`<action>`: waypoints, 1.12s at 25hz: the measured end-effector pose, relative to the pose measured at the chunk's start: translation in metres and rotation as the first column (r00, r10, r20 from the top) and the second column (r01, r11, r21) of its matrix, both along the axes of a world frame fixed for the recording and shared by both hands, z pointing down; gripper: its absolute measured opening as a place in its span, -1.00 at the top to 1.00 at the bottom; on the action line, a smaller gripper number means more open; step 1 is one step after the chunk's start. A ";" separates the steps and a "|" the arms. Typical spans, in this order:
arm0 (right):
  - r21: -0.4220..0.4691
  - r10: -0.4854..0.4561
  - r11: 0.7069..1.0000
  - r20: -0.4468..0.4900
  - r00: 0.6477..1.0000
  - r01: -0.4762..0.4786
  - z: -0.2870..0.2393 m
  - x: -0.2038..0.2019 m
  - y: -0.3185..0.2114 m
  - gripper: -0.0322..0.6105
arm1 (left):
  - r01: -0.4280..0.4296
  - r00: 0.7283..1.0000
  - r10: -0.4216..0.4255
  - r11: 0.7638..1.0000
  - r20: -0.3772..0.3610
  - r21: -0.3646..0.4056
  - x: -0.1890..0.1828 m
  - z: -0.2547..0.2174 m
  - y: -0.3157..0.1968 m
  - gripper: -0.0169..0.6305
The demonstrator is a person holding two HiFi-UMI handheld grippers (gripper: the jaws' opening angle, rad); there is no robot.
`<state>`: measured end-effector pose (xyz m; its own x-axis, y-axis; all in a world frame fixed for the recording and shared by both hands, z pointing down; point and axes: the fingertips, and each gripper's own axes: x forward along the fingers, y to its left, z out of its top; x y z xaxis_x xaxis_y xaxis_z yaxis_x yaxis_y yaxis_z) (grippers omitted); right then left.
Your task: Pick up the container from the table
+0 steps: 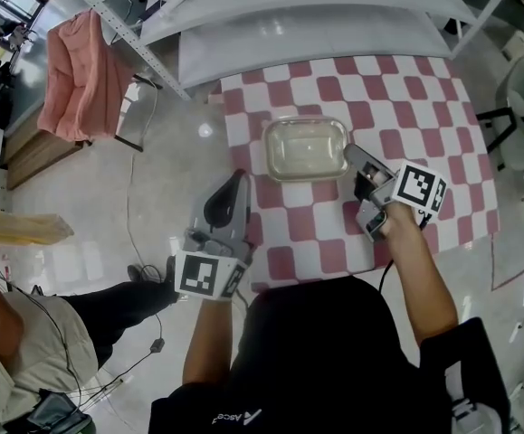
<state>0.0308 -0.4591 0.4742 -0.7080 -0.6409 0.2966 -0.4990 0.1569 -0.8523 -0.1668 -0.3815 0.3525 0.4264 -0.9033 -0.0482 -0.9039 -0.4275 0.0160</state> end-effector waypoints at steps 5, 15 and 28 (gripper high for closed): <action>0.004 0.009 1.000 0.000 1.000 -0.009 -0.009 0.004 0.012 0.75 | -0.001 1.000 0.001 1.000 -0.014 0.008 0.003 -0.003 0.008 0.91; 0.063 -0.047 0.997 -0.024 0.999 0.048 -0.020 -0.001 0.022 0.75 | 0.005 1.000 -0.005 1.000 -0.016 0.023 0.004 -0.008 0.019 0.91; 0.041 -0.042 0.998 -0.023 0.999 0.043 -0.015 0.001 0.031 0.75 | -0.004 1.000 0.004 1.000 -0.017 0.018 0.009 -0.007 0.026 0.91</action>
